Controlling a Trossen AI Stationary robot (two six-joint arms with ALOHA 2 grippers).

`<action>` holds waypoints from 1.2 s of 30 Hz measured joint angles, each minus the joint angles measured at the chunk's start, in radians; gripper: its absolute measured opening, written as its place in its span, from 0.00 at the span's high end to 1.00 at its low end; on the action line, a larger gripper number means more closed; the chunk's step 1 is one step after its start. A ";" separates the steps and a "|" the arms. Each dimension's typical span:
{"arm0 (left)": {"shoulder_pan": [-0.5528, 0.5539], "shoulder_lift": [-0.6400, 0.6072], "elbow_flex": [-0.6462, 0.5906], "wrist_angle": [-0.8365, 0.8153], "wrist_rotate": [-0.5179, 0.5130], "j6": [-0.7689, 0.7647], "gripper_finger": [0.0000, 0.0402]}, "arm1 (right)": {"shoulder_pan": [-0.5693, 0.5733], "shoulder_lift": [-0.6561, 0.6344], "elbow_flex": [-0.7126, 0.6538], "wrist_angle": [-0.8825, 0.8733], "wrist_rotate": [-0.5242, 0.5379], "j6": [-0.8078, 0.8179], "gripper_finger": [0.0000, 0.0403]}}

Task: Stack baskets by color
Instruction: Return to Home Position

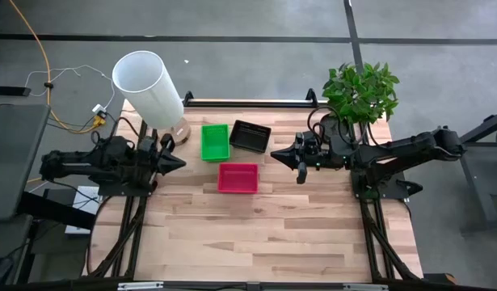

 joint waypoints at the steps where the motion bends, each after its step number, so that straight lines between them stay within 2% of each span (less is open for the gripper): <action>1: 0.007 -0.028 -0.012 -0.008 0.000 -0.016 1.00 | 0.000 0.000 0.000 0.000 0.000 0.000 1.00; 9: 0.001 -0.229 -0.131 -0.055 -0.039 -0.156 1.00 | 0.000 0.000 0.000 0.000 0.018 0.004 1.00; 17: -0.038 -0.232 -0.203 -0.029 -0.068 -0.148 1.00 | 0.000 0.001 0.000 0.008 0.019 0.007 1.00; 24: -0.041 -0.226 -0.290 0.076 -0.095 -0.149 1.00 | 0.002 0.001 0.000 0.017 0.024 0.078 1.00; 32: -0.038 -0.228 -0.287 -0.053 -0.122 -0.088 1.00 | 0.024 0.001 0.000 0.018 0.015 0.071 1.00; 36: -0.038 -0.204 -0.288 -0.055 -0.146 -0.079 1.00 | 0.028 -0.023 -0.021 0.015 -0.031 0.045 1.00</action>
